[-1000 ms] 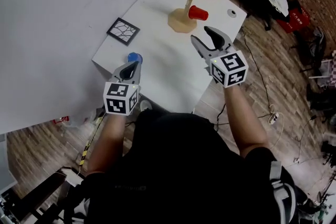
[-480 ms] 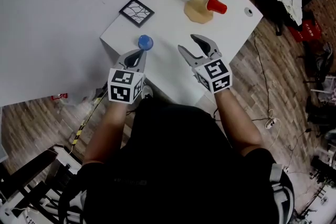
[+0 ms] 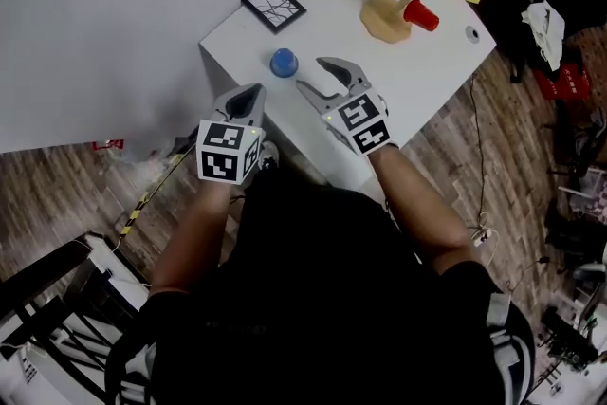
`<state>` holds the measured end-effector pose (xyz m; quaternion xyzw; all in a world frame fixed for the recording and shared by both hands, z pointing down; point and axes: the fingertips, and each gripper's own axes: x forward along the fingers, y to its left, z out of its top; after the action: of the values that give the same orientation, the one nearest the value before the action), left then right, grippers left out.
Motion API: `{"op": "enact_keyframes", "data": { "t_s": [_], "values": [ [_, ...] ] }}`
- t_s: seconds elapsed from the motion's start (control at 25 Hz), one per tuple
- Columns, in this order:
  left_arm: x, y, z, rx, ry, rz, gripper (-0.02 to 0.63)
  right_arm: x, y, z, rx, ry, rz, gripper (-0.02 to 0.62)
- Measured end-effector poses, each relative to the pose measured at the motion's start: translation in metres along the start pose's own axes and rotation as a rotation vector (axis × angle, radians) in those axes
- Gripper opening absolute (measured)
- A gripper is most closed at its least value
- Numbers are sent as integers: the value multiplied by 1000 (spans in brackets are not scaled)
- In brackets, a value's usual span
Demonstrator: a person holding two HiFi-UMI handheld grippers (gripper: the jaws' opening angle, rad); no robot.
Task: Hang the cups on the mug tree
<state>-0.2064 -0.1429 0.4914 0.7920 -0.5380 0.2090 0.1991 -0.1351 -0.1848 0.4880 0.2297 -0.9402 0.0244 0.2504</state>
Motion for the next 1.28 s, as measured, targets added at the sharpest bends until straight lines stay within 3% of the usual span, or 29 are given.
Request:
{"op": "enact_keyframes", "data": {
  "t_s": [0.28, 0.6, 1.28],
  "values": [
    [-19, 19, -15, -28, 0, 67, 17, 48, 9, -11, -11, 100, 47, 221],
    [-29, 33, -34, -59, 17, 93, 17, 100, -4, -38, 11, 231, -4, 236],
    [-23, 32, -38, -74, 32, 53, 17, 133, -14, -65, 40, 348, -27, 228]
  ]
}}
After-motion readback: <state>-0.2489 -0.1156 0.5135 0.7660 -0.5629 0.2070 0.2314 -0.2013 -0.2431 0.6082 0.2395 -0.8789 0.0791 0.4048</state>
